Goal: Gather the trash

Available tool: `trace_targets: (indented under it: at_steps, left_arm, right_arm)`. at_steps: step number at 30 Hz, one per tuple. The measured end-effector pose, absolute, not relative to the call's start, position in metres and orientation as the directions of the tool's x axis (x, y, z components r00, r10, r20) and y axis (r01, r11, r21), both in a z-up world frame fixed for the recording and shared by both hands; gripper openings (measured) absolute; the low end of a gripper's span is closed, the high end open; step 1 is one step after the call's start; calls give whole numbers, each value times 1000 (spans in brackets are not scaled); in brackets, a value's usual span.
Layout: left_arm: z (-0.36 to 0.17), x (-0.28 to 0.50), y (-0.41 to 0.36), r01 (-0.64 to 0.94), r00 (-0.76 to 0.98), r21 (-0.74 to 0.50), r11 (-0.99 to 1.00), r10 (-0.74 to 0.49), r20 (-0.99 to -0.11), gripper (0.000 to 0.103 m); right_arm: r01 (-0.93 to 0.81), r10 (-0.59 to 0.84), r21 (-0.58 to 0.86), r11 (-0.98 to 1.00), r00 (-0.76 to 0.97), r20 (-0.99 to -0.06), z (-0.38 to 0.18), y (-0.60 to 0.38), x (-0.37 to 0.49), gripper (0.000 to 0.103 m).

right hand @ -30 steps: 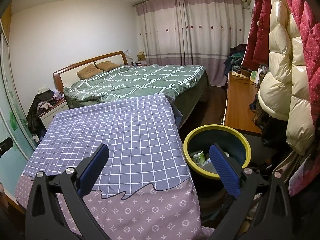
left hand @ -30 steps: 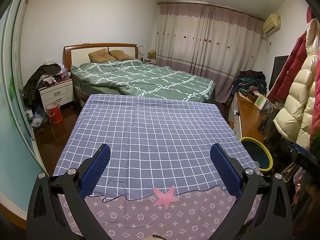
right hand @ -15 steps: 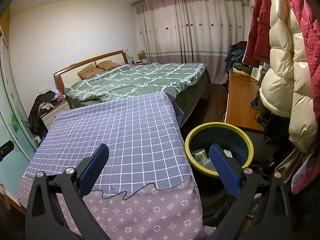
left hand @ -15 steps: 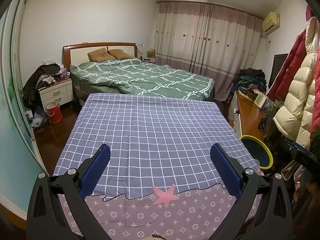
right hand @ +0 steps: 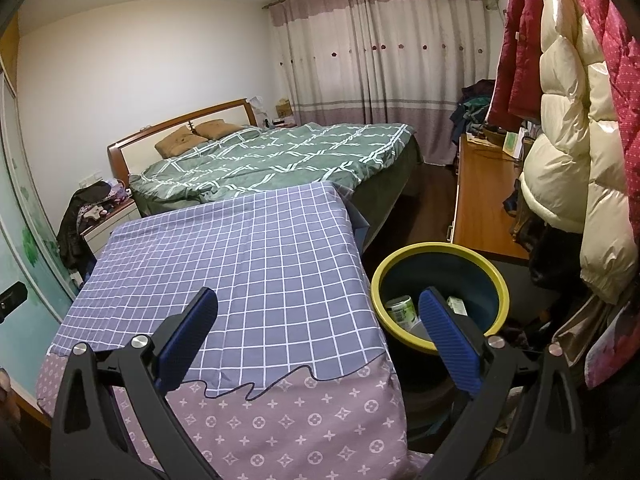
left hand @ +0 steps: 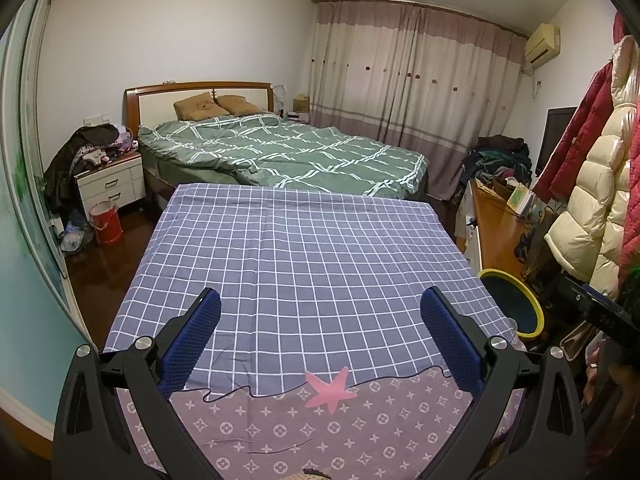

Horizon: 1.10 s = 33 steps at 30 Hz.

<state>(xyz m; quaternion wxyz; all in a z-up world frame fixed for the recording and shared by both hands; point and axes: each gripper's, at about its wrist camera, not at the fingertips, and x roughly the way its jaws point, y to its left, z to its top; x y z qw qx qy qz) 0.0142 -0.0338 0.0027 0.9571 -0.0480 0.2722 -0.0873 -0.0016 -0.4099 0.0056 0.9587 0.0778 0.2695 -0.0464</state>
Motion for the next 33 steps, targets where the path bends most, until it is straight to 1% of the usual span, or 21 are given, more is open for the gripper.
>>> trace_targets:
  at_steps: [23,33]
  left_arm:
    - [-7,24,-46,183,807,-152,971,-236,-541,98]
    - [-10,30,-49,173,798,-144,974,-224,-559,98]
  right_arm:
    - [132,-44,126,983,842,-538,0,-414,2,96]
    - [135,-45,127,983,838,-544,-4,-414,4,96]
